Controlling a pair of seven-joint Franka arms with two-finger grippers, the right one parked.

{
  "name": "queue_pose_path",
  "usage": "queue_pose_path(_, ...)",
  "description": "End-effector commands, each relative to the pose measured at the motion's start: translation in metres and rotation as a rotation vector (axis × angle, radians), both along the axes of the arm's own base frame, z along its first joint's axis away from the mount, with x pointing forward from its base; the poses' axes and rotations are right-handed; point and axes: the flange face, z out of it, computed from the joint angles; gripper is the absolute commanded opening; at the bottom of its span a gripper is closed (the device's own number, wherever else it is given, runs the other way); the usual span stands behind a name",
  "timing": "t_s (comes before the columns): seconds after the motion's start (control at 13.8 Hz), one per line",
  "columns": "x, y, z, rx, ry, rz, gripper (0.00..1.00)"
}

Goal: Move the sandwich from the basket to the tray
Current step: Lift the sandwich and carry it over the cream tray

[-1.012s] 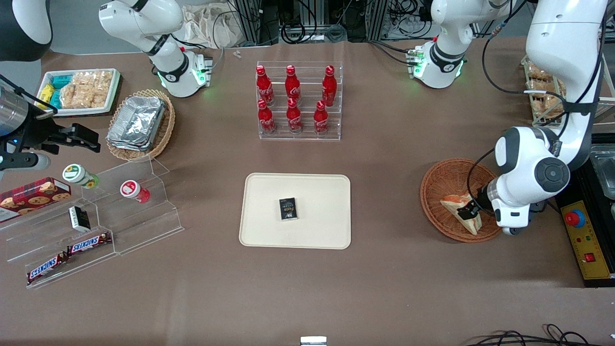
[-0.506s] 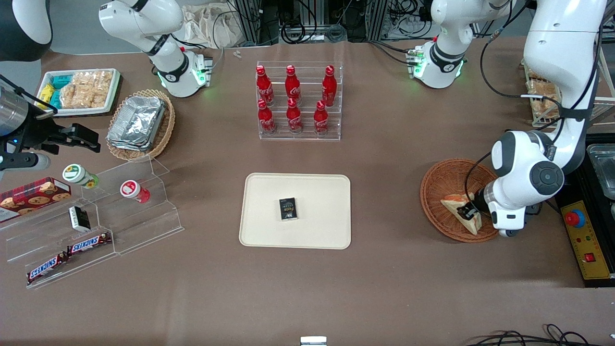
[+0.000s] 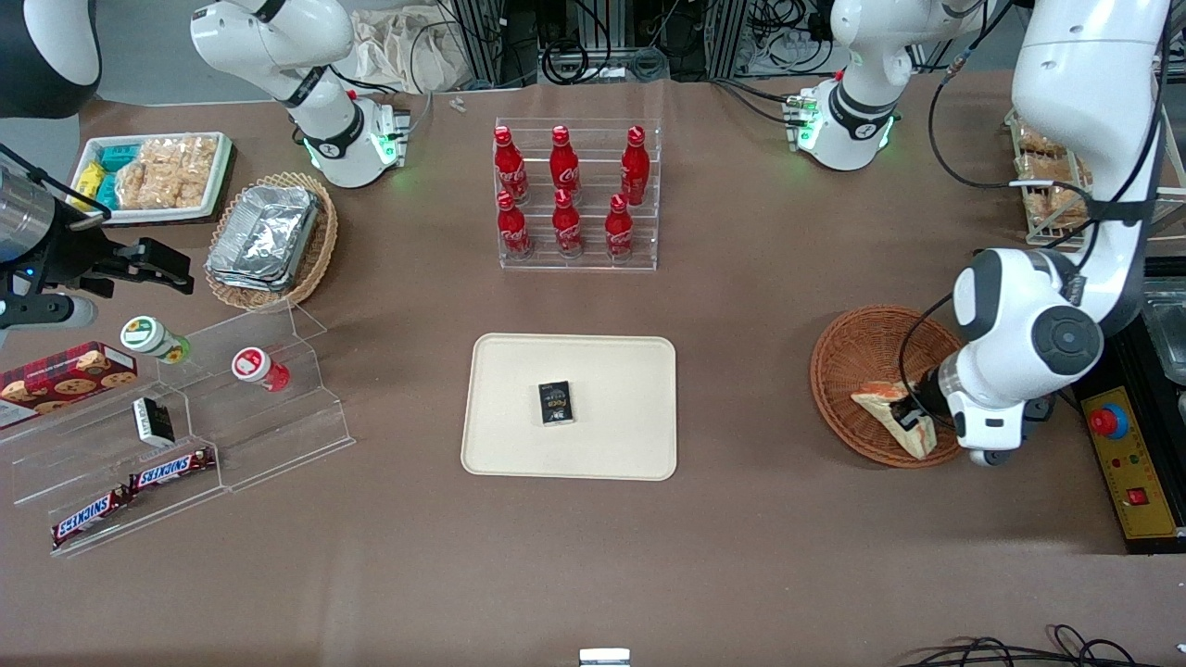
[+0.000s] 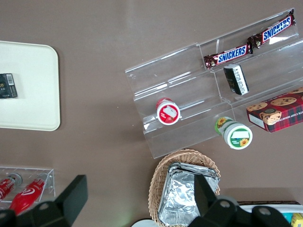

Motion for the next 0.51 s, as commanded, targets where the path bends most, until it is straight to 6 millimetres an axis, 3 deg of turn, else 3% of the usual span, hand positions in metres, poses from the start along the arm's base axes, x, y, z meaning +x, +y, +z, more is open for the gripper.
queue_pose_path(0.0,0.017,-0.028,0.082,0.005,0.020,-0.026,0.00)
queue_pose_path(0.14,0.022,-0.048,0.131,-0.010,0.052,-0.056,0.00)
queue_pose_path(0.22,0.023,-0.068,0.147,-0.024,0.059,-0.087,0.00)
queue_pose_path(0.43,0.020,-0.161,0.155,-0.057,0.067,-0.226,0.00)
